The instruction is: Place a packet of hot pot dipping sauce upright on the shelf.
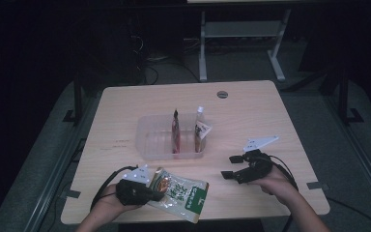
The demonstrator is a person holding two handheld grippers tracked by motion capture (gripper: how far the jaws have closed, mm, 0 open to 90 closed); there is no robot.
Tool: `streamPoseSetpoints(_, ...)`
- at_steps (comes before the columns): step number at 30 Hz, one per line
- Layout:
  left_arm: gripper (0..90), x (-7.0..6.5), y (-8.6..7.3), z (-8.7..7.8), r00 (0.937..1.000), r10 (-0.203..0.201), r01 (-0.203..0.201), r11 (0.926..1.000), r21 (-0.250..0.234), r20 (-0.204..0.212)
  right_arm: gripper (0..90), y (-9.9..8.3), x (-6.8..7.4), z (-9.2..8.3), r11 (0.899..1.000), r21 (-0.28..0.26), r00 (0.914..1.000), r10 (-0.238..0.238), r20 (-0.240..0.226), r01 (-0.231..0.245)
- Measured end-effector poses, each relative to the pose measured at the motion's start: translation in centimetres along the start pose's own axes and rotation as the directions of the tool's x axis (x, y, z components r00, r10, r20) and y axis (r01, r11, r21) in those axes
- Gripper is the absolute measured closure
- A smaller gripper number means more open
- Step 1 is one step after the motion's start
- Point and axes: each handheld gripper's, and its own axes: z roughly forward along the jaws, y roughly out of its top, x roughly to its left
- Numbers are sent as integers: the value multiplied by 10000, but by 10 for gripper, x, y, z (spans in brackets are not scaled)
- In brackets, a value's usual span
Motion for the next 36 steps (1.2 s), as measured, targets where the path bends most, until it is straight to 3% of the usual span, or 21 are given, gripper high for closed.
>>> streamPoseSetpoints(5, 899, -8, 9, 27, 9993, 339, -347, 9977, 581, 149, 258, 0, 0, 1, 10000, 39, 10000, 2, 13, -2)
streamPoseSetpoints(10, 899, -9, 20, 46, 9979, 647, -645, 9962, 579, -9, 258, -1, 0, 1, 10000, 63, 10000, 25, 34, -25)
streamPoseSetpoints(13, 899, -10, 24, 56, 9960, 868, -843, 9923, 903, -235, 259, -1, 0, 1, 10000, 73, 10000, -9, 27, 9)
streamPoseSetpoints(23, 900, -5, 46, 79, 9952, 914, -890, 9939, 646, -352, 261, -2, 0, 0, 9999, 166, 9999, 16, 107, -18)
streamPoseSetpoints(30, 900, -12, 60, 96, 9935, 1112, -1124, 9922, 545, 250, 261, -4, -1, 2, 9995, 325, 9998, -62, 175, 57)
streamPoseSetpoints(33, 900, -15, 65, 105, 9907, 1354, -1359, 9882, 701, 123, 261, -4, -1, 1, 9995, 323, 9998, -55, 181, 49)
streamPoseSetpoints(36, 900, -14, 70, 108, 9880, 1512, -1482, 9856, 815, -328, 262, -4, -1, 1, 9995, 299, 9998, -51, 209, 45)
